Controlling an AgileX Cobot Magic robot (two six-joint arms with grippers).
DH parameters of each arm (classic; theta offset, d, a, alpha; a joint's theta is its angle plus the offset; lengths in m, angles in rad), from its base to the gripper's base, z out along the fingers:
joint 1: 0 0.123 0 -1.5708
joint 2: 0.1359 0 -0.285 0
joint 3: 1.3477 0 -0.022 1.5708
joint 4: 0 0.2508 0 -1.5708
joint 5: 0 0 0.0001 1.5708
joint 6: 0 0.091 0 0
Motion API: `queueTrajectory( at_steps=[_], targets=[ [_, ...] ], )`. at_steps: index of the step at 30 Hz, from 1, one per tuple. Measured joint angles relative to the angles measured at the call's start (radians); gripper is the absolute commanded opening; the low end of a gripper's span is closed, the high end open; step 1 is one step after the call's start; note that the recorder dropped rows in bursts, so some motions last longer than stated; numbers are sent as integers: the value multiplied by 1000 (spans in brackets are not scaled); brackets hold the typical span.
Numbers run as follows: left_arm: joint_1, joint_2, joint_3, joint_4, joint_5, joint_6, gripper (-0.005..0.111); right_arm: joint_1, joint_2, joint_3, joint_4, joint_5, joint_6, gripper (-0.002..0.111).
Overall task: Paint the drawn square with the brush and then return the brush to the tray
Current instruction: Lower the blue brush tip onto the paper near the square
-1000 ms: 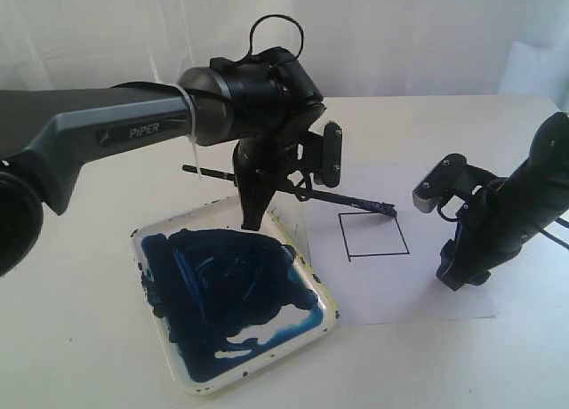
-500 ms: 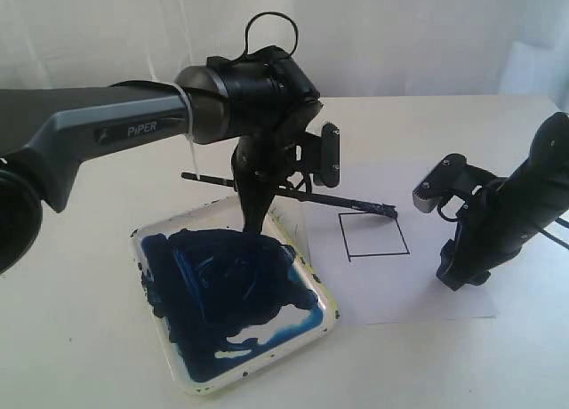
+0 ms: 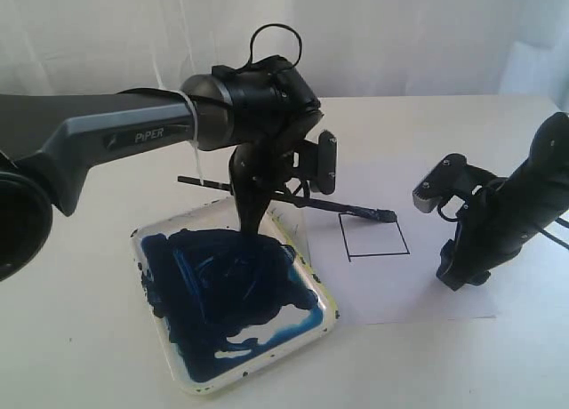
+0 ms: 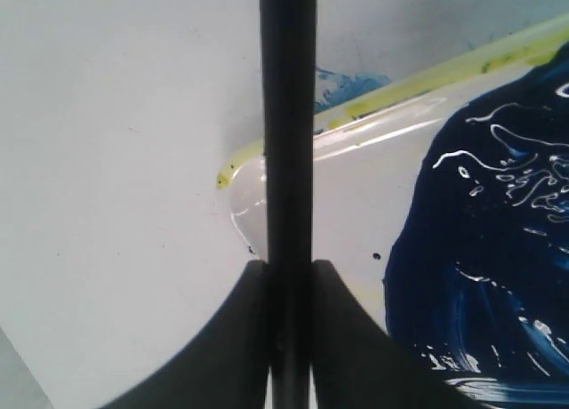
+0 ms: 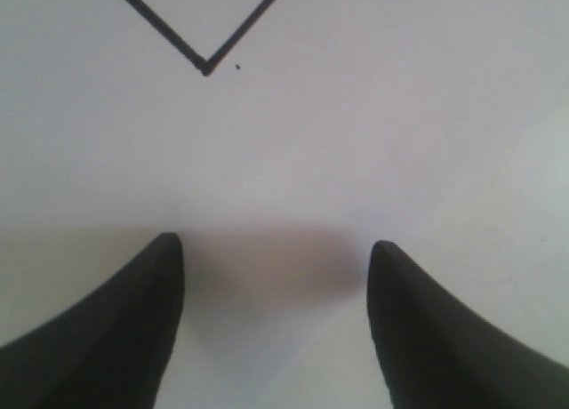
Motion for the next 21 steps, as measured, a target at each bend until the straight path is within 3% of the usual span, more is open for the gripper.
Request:
queueTrajectory(
  at_steps=[21],
  targets=[
    [0,0,0,71,90,-3,0,0,0,0,0,0,2,57]
  ],
)
